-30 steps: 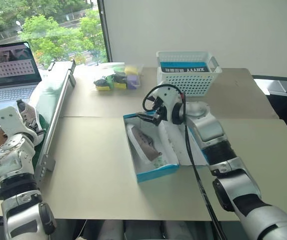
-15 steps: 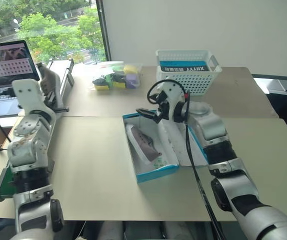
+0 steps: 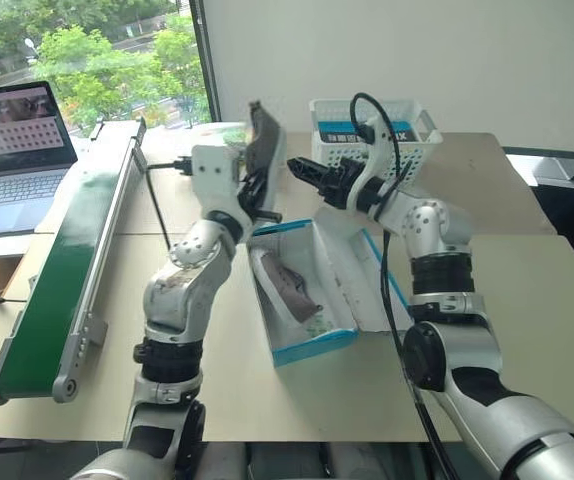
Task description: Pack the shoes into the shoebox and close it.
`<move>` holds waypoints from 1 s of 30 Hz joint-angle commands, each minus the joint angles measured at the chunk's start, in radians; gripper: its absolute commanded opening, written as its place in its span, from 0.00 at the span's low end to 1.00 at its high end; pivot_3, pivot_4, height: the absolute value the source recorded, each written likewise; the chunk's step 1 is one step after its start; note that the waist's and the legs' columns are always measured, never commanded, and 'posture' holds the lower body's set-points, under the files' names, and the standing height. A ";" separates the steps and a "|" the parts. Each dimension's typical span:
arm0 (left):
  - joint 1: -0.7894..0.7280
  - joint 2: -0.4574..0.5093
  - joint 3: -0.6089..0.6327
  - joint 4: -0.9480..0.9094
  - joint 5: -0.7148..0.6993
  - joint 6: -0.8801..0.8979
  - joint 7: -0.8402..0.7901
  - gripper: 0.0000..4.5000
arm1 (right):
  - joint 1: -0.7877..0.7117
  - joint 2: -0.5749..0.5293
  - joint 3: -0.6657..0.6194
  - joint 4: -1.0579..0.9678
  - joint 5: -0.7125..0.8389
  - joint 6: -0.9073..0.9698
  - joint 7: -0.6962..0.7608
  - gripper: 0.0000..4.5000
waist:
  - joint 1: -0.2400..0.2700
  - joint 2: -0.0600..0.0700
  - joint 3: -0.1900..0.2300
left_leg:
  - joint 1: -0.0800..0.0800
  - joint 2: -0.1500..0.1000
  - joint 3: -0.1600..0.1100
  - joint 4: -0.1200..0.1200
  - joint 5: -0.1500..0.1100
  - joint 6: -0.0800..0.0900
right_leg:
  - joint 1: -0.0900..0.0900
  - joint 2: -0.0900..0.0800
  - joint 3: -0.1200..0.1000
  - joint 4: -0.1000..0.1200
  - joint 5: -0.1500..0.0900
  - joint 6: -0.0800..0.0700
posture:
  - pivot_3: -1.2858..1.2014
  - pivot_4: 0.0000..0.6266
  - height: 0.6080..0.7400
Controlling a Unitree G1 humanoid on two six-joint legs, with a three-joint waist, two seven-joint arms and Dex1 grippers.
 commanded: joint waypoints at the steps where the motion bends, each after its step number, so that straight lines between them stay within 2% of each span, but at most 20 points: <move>1: -0.036 -0.041 -0.029 -0.045 -0.006 -0.005 0.007 0.00 | -0.050 0.009 -0.044 0.007 0.056 -0.001 -0.026 1.00 | 0.000 0.000 0.000 | 0.000 0.000 0.000 0.000 0.000 0.000 | 0.000 0.000 0.000 0.000 0.000 0.000 | 0.52 0.24 1.00; 4: -0.036 -0.068 -0.044 -0.045 -0.006 0.001 0.006 0.00 | -0.052 0.010 -0.050 0.021 0.061 -0.015 -0.038 1.00 | 0.003 0.000 0.000 | 0.000 0.000 0.000 0.000 0.000 0.000 | 0.000 0.000 0.000 0.000 0.000 0.000 | 0.52 0.24 1.00; 9: -0.015 -0.060 -0.038 -0.054 -0.001 0.007 -0.001 0.00 | -0.052 0.002 -0.067 0.020 0.068 -0.022 -0.045 1.00 | 0.002 0.000 0.000 | 0.000 0.000 0.000 0.000 0.000 0.000 | 0.000 0.000 0.000 -0.001 0.000 0.000 | 0.52 0.24 1.00; 19: -0.017 0.053 0.029 -0.002 0.007 -0.022 -0.044 0.00 | -0.038 -0.093 -0.047 -0.068 0.100 0.067 -0.021 1.00 | 0.003 0.000 0.000 | 0.000 0.000 0.000 0.001 0.000 0.000 | 0.000 0.000 0.000 -0.002 0.000 0.000 | 0.52 0.24 1.00; 30: 0.006 -0.040 -0.056 -0.033 0.001 -0.007 -0.040 0.00 | -0.055 -0.064 -0.029 -0.179 0.159 0.136 -0.038 1.00 | 0.005 0.000 0.000 | -0.001 0.000 0.000 0.001 0.000 0.000 | 0.000 0.000 0.000 -0.001 0.000 0.000 | 0.52 0.24 1.00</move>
